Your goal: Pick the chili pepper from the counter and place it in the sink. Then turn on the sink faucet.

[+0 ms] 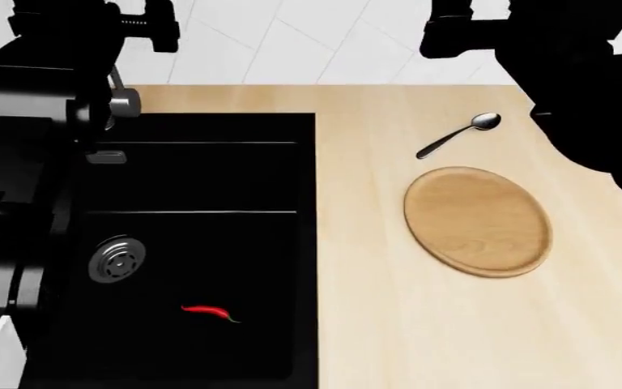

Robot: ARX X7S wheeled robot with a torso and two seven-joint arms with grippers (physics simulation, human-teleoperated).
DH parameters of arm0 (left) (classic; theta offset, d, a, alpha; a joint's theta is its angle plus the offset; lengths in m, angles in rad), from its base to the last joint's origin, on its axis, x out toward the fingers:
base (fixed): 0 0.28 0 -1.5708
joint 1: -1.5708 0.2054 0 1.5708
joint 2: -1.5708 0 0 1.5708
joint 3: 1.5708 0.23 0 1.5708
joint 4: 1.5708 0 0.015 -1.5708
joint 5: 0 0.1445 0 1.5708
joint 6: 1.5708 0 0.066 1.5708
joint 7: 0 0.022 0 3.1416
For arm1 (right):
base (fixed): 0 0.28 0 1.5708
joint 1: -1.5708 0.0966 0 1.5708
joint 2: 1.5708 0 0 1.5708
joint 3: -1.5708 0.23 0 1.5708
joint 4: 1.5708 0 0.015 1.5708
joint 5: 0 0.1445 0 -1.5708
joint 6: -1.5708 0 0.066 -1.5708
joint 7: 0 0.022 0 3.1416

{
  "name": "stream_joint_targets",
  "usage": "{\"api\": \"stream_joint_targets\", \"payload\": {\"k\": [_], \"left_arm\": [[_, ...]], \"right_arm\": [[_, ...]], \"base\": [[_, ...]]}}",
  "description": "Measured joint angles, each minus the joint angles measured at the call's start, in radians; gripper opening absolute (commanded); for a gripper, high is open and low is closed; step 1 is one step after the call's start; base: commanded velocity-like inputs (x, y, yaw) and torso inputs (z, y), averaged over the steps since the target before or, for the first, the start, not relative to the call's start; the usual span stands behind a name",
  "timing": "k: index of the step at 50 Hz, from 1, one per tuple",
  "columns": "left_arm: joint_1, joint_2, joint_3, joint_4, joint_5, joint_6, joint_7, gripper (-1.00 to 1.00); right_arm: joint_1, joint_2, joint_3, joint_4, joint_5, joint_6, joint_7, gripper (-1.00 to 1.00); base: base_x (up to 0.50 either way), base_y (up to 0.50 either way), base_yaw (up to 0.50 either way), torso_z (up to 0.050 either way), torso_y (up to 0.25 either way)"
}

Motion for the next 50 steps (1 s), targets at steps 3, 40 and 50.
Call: {"api": "stream_joint_targets", "payload": {"k": [3, 40, 50], "left_arm": [[-0.001, -0.002, -0.017, 0.0, 0.013, 0.002, -0.016, 1.0], [0.001, -0.02, -0.126, -0.001, 0.115, 0.015, -0.053, 1.0], [-0.002, -0.022, -0.146, 0.001, 0.128, 0.021, -0.061, 1.0]], "right_arm": [[0.0, 0.001, 0.0, -0.001, 0.0, 0.001, 0.0, 1.0], [-0.006, 0.003, 0.003, -0.001, 0.002, 0.002, -0.008, 1.0], [-0.006, 0.003, 0.004, -0.002, 0.001, 0.003, -0.01, 1.0]], "base": [[0.0, 0.0, 0.0, 0.0, 0.0], [0.0, 0.0, 0.0, 0.0, -0.043], [0.0, 0.0, 0.0, 0.0, -0.04]]}}
